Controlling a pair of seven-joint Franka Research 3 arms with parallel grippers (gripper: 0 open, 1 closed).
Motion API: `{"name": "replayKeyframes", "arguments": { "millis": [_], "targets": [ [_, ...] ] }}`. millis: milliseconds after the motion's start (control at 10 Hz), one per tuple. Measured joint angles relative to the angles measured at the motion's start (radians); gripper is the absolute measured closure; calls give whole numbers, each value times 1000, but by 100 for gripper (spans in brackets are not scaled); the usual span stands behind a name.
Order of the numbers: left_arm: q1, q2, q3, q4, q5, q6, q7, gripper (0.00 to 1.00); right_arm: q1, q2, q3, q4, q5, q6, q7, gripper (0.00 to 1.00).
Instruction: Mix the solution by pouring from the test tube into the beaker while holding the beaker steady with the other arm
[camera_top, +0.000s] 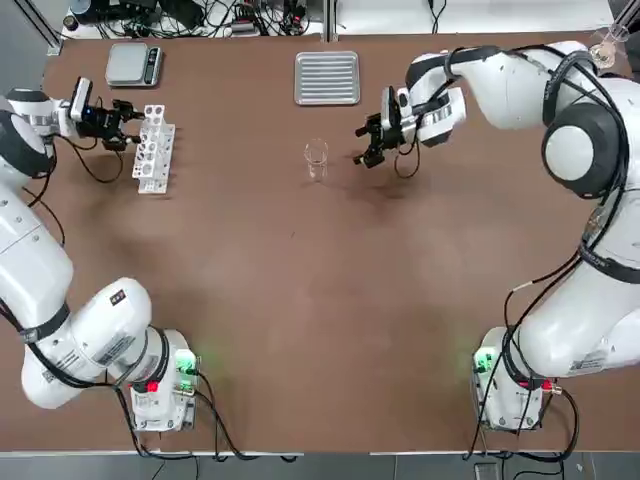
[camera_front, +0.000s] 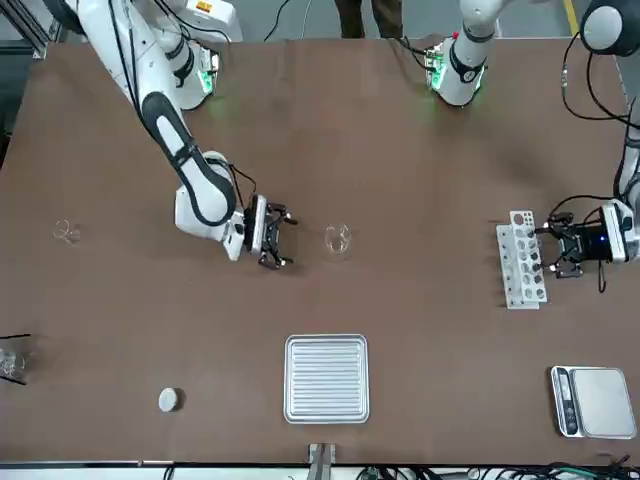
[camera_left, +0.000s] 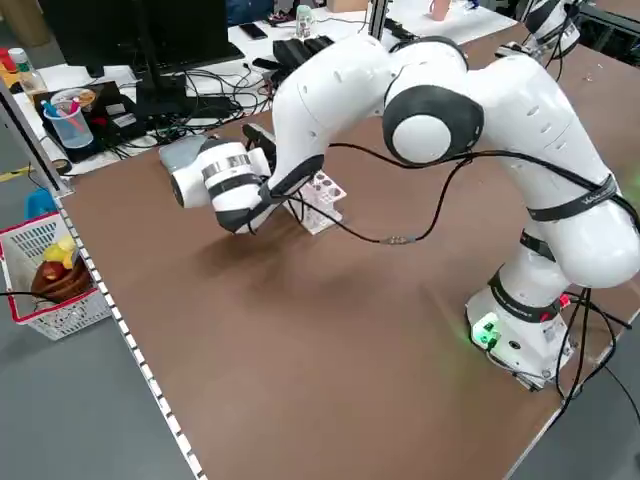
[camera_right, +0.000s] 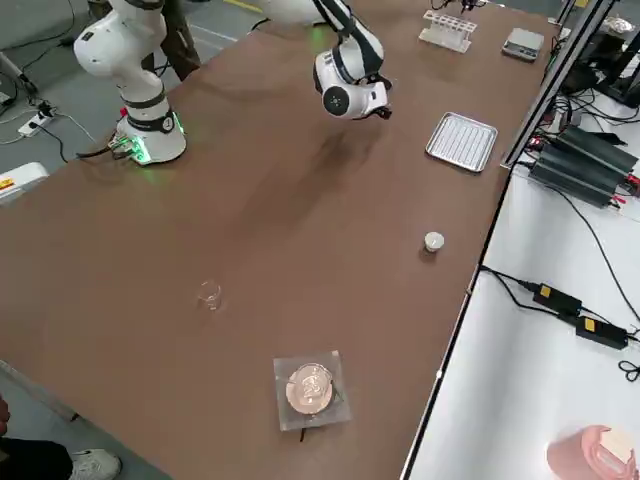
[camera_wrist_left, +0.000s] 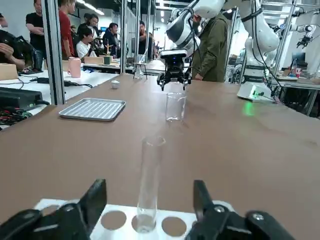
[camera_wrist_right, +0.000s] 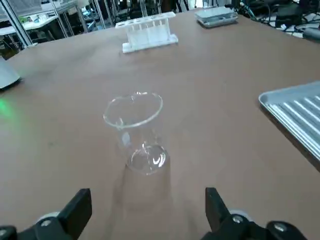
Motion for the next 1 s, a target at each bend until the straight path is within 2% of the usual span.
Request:
{"name": "replayKeyframes", "arguments": {
  "millis": [200,500,700,900,1000],
  "targets": [
    [5,15,0,-3,-19,-2,16,27,25,55,-1,50,106,1,-123,0],
    [5,23,-1,-8,-26,-2,51,33,36,91,-9,72,148,4,-153,0],
    [5,35,-2,-10,-27,-2,74,40,61,95,-41,72,216,4,-173,0],
    [5,44,-5,-14,-27,-6,75,42,90,101,-58,84,270,6,-205,0],
    [5,45,-8,-17,-28,-9,75,43,118,106,-80,94,276,9,-208,0]
  ]
}}
